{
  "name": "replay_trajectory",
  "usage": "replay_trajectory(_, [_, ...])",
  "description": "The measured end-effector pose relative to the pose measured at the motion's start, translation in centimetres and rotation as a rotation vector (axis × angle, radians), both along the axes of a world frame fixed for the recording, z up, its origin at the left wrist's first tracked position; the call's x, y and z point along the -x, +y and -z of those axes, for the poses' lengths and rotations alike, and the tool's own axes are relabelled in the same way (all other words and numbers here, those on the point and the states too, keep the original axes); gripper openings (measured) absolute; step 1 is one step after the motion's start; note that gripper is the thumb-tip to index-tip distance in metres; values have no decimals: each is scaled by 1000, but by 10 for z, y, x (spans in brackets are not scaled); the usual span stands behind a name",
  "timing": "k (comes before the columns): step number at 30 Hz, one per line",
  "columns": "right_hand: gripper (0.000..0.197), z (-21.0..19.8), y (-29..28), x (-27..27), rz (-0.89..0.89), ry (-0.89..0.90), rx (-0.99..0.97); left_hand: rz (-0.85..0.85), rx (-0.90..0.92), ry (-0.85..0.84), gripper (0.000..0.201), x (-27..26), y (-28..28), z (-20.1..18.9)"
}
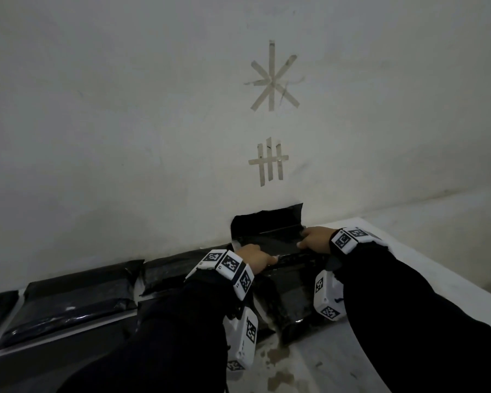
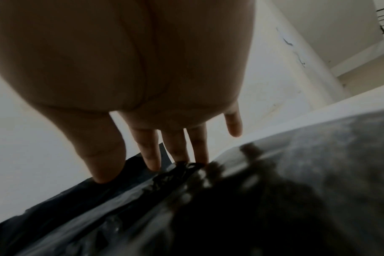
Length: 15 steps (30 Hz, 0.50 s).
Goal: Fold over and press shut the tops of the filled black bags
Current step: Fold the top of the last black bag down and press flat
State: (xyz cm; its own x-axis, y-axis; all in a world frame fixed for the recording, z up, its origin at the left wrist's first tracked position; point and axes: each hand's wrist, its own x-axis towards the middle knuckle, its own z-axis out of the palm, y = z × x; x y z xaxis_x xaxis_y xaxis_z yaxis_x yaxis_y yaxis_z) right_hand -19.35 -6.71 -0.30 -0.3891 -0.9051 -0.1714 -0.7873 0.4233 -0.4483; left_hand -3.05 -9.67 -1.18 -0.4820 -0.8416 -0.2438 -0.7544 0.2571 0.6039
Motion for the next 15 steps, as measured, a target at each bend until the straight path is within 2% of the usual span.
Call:
replay_trajectory(3, [41,-2,5,0,27,-12,-9,-8,-10,61,52,0,2,-4])
replay_trajectory(9, [47,-20,18,-8,7,-65,93,14,31,156,47,-10,6,-16])
replay_trajectory(15, [52,-46,39,-37,-34,-129,248,-6,105,287,47,-49,29,-41])
